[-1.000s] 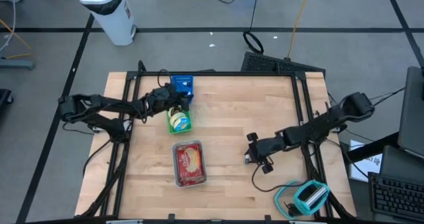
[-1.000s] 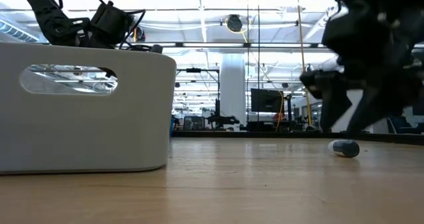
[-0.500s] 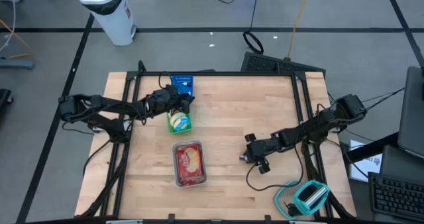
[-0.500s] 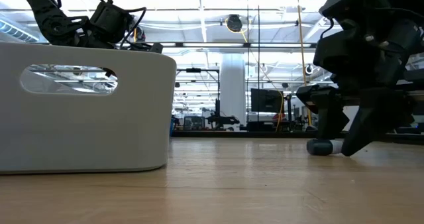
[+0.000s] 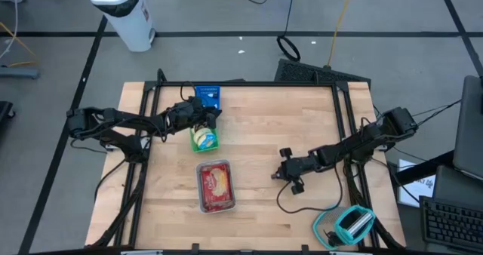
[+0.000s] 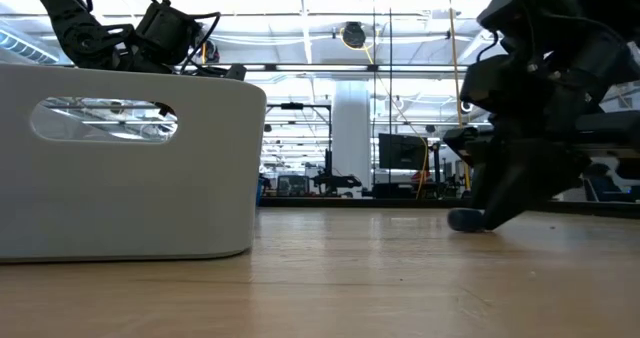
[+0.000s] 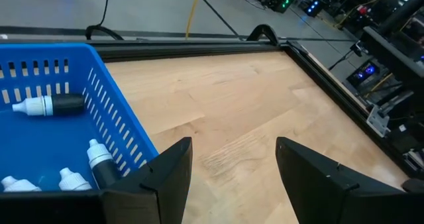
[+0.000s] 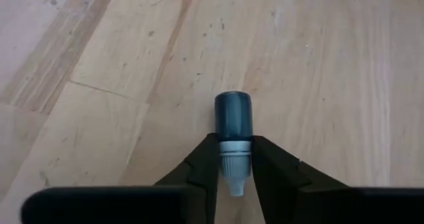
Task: Pick & Place Food Item
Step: Put the black food coloring bottle into the blue bin
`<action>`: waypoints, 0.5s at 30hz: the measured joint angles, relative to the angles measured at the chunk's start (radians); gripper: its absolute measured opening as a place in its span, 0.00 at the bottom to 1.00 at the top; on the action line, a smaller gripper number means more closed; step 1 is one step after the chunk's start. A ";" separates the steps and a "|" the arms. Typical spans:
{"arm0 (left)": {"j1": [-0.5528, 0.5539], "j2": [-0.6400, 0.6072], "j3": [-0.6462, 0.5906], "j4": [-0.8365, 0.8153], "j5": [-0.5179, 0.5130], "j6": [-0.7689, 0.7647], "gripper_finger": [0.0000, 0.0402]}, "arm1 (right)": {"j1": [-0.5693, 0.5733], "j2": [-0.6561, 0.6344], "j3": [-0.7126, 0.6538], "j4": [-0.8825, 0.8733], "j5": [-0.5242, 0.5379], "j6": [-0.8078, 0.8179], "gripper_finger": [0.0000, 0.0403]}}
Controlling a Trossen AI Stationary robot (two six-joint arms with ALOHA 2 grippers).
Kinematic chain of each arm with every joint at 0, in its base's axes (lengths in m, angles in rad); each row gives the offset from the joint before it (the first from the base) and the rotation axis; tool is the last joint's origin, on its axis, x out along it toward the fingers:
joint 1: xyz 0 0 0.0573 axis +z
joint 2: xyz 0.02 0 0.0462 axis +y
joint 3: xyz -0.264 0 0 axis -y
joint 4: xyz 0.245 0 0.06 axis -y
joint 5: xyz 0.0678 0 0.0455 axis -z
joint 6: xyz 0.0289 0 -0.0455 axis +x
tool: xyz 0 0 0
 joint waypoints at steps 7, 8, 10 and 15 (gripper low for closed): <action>0.000 0.000 0.000 0.022 0.048 -0.053 0.55 | -0.027 0.000 -0.001 0.071 0.006 -0.083 0.15; 0.000 0.000 0.000 0.037 0.063 -0.057 0.55 | -0.032 0.000 -0.001 0.096 0.008 -0.105 0.17; -0.006 0.000 0.000 0.067 0.091 -0.053 0.55 | -0.044 0.000 -0.001 0.163 0.033 -0.151 0.19; -0.053 0.000 0.000 0.142 0.106 -0.043 0.55 | -0.085 -0.001 -0.001 0.338 0.132 -0.308 0.19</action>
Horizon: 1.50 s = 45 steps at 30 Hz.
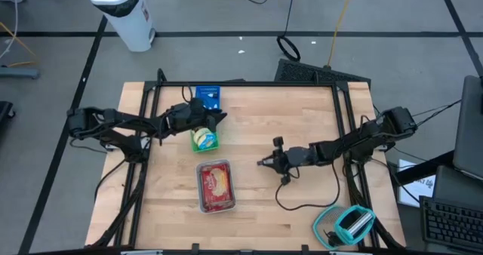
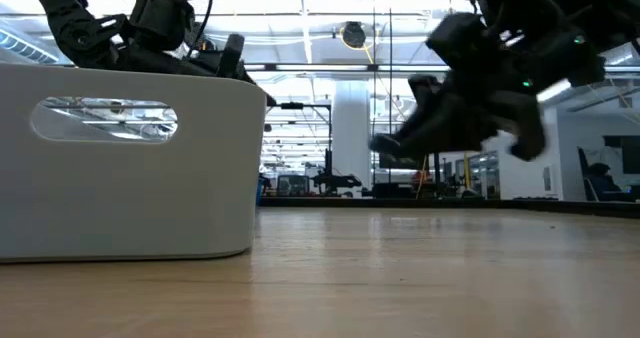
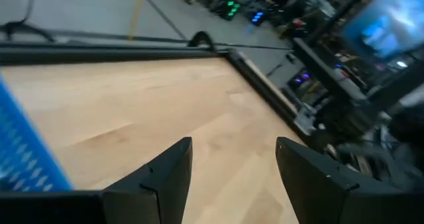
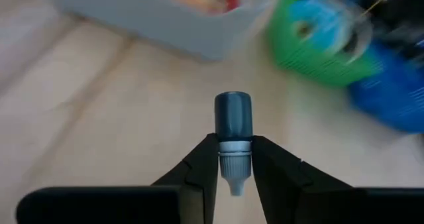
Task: Pick & Place Food Item
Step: Put the black food coloring bottle into the blue bin
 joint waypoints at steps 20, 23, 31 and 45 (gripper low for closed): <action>-0.277 0.124 0.330 -0.289 -0.119 0.251 0.79 | -0.141 0.000 0.060 0.217 0.185 -0.316 0.17; -0.276 0.170 0.369 -0.288 -0.132 0.253 0.79 | -0.141 0.000 0.069 0.225 0.262 -0.355 0.18; -0.272 0.241 0.415 -0.265 -0.135 0.248 0.80 | -0.138 0.000 0.072 0.270 0.289 -0.384 0.17; -0.257 0.306 0.446 -0.183 -0.133 0.252 0.79 | -0.113 0.000 0.072 0.314 0.284 -0.381 0.18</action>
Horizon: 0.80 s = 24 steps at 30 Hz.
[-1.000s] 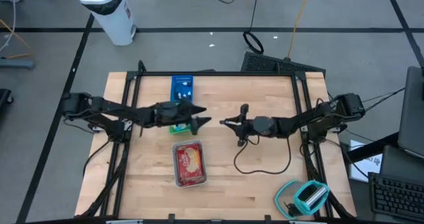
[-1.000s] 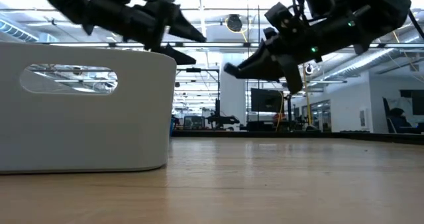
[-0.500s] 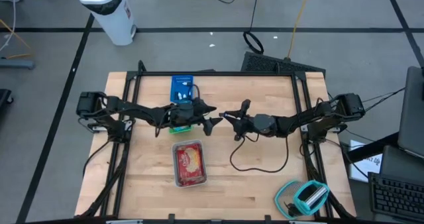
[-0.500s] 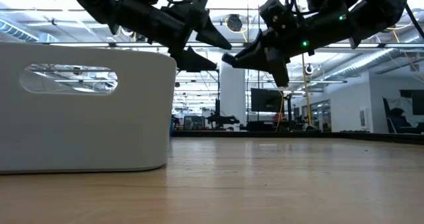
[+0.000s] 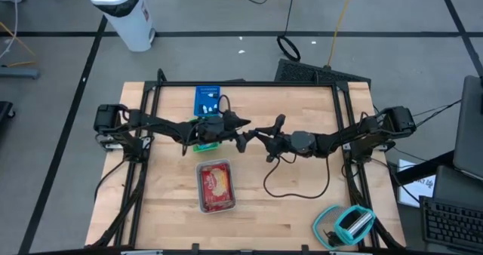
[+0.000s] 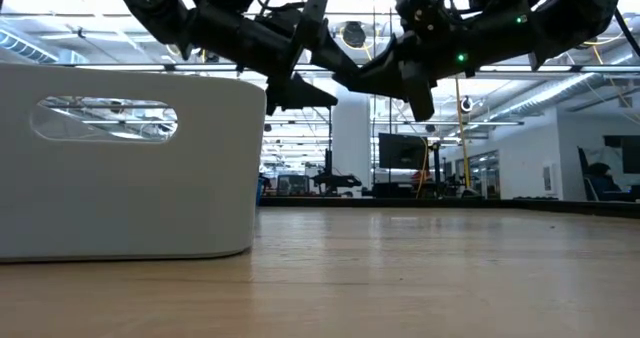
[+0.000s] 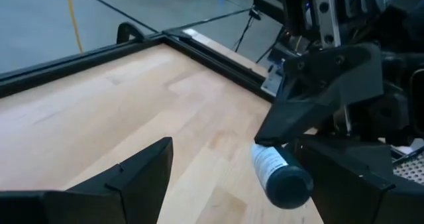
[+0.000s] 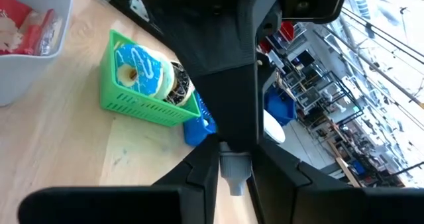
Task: Pick & Place Food Item
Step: Put the black food coloring bottle into the blue bin
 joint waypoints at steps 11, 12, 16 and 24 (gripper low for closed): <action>0.003 -0.001 0.000 0.000 0.049 -0.012 0.67 | 0.002 0.000 0.000 0.015 0.000 -0.019 0.18; 0.003 -0.001 0.000 0.001 0.049 -0.012 0.63 | 0.002 0.000 0.000 0.015 0.000 -0.019 0.18; 0.003 -0.001 0.000 0.014 0.050 -0.028 0.51 | 0.002 0.000 0.000 0.014 0.000 -0.019 0.17; 0.003 -0.001 0.000 0.032 0.061 -0.030 0.29 | 0.001 0.000 0.000 0.013 0.001 -0.016 0.18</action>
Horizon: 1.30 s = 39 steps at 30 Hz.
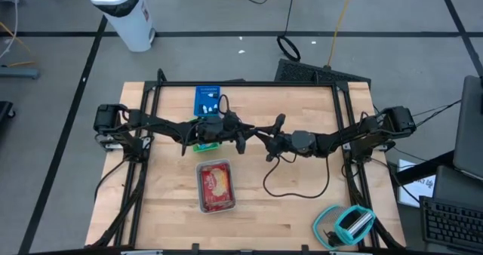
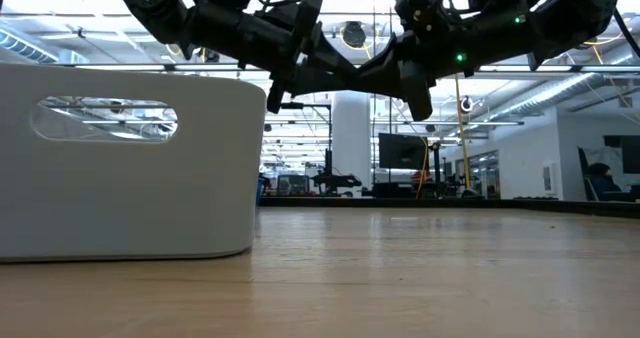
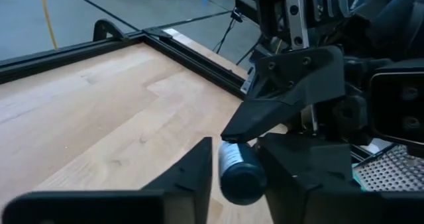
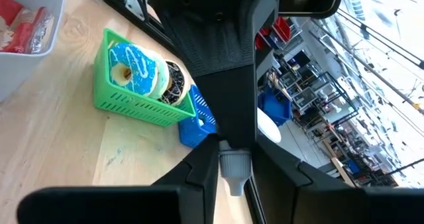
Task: Pick & Place Food Item
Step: Put the black food coloring bottle into the blue bin
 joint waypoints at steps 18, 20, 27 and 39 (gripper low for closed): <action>0.130 -0.203 -0.022 -0.280 -0.194 0.132 0.16 | 0.045 -0.142 -0.001 -0.177 0.267 0.377 0.29; 0.155 -0.233 -0.052 -0.304 -0.233 0.138 0.15 | 0.054 -0.173 -0.001 -0.234 0.264 0.411 0.29; 0.281 -0.268 -0.233 -0.272 -0.307 0.065 0.17 | 0.067 -0.242 -0.001 -0.362 0.264 0.491 0.28; 0.387 -0.268 -0.402 -0.113 -0.261 -0.005 0.21 | 0.057 -0.244 -0.001 -0.361 0.261 0.495 0.27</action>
